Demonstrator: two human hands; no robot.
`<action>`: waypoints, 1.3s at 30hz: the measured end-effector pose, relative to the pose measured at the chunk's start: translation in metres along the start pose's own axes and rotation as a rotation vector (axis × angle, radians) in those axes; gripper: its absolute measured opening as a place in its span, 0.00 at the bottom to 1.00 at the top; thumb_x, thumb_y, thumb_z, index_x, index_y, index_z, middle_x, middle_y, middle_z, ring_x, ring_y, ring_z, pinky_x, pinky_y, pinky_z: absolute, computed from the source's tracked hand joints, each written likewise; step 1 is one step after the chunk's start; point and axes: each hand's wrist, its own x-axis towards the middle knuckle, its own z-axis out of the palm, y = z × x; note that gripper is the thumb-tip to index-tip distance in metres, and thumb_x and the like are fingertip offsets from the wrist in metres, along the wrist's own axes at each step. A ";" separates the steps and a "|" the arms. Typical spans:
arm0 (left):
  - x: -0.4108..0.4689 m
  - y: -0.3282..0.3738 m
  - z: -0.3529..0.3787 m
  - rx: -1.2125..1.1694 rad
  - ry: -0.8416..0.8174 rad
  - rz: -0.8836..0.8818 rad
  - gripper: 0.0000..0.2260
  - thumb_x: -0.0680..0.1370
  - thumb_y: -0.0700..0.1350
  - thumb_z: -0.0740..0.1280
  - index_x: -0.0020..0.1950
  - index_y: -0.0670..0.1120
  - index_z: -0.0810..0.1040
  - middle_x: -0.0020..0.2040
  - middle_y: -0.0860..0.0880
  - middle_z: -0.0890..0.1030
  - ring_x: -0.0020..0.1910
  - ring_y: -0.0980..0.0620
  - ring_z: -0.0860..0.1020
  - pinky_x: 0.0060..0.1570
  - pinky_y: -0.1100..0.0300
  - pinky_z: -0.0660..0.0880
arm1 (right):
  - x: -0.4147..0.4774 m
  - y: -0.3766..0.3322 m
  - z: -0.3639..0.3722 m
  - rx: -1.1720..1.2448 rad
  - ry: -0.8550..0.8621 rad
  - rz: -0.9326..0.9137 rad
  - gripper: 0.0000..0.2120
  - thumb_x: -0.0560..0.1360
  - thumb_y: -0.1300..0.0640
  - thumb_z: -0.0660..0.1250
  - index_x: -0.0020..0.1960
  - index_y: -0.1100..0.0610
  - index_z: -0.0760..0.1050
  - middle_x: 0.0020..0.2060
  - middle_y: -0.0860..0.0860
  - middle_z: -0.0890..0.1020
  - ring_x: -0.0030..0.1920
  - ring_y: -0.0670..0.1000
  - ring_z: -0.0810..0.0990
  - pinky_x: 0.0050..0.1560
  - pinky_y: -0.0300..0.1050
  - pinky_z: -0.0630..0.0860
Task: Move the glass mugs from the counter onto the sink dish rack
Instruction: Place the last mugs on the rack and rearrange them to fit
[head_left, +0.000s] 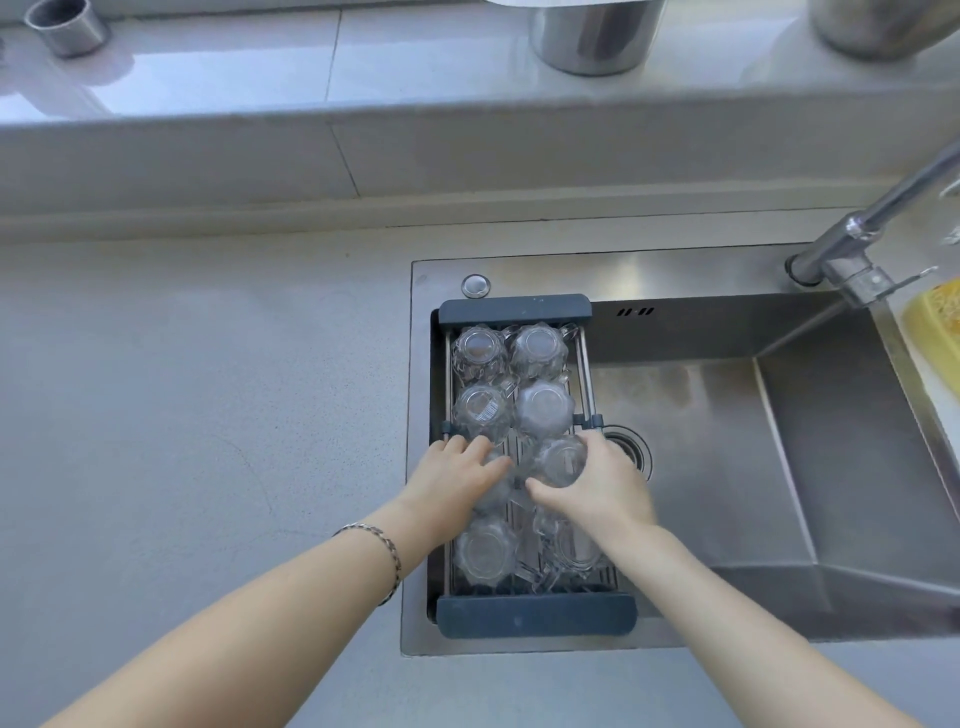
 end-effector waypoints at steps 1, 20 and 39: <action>-0.001 0.002 0.000 -0.014 -0.013 -0.038 0.30 0.72 0.38 0.67 0.72 0.48 0.60 0.67 0.43 0.67 0.60 0.42 0.70 0.57 0.50 0.69 | -0.006 0.001 -0.008 0.037 0.031 -0.008 0.34 0.61 0.42 0.74 0.63 0.53 0.68 0.58 0.52 0.78 0.58 0.54 0.76 0.56 0.46 0.73; 0.006 0.029 0.001 -0.302 0.109 -0.508 0.27 0.70 0.59 0.69 0.59 0.43 0.67 0.60 0.46 0.70 0.56 0.44 0.72 0.55 0.52 0.70 | 0.008 0.007 -0.058 -0.468 -0.299 -0.532 0.37 0.63 0.58 0.73 0.70 0.50 0.63 0.63 0.50 0.64 0.52 0.51 0.71 0.48 0.40 0.70; -0.003 0.014 0.009 -0.347 0.079 -0.364 0.30 0.71 0.55 0.70 0.68 0.44 0.64 0.62 0.46 0.69 0.58 0.45 0.69 0.58 0.54 0.69 | 0.010 0.029 0.000 -0.109 0.027 -0.442 0.24 0.67 0.69 0.65 0.62 0.58 0.73 0.60 0.57 0.73 0.60 0.59 0.73 0.60 0.52 0.73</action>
